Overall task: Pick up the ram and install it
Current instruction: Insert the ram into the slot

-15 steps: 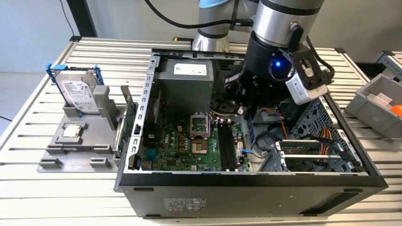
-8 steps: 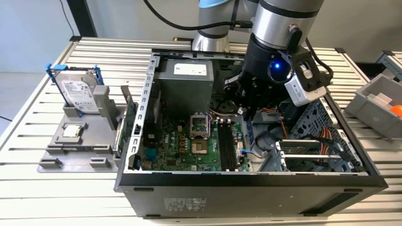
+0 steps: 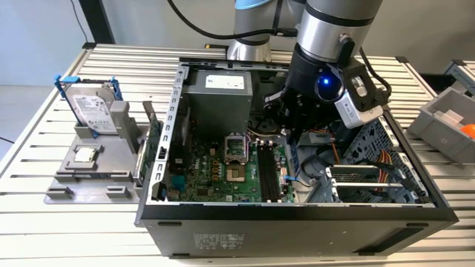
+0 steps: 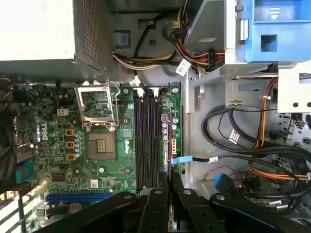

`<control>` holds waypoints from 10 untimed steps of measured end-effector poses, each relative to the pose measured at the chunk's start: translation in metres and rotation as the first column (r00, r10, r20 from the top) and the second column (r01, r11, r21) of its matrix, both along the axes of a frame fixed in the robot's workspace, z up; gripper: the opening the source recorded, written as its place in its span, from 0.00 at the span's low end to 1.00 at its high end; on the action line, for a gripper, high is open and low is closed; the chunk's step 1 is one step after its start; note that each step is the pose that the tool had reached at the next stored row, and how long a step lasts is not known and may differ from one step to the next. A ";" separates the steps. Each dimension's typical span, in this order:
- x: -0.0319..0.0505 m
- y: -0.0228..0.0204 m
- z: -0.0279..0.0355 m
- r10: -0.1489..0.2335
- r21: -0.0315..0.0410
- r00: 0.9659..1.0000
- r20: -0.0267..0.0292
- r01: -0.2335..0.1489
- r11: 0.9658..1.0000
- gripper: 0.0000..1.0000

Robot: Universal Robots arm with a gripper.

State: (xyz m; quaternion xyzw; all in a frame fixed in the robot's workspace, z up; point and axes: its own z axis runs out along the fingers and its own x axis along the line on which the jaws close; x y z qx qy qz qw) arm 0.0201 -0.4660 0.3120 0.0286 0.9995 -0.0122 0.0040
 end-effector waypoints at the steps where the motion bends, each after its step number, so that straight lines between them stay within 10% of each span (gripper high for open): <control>1: 0.0000 0.0000 -0.0013 0.000 0.000 1.000 0.000 0.000 1.000 0.00; 10: 0.0000 0.0000 -0.0157 0.003 0.000 1.000 0.000 -0.003 1.000 0.00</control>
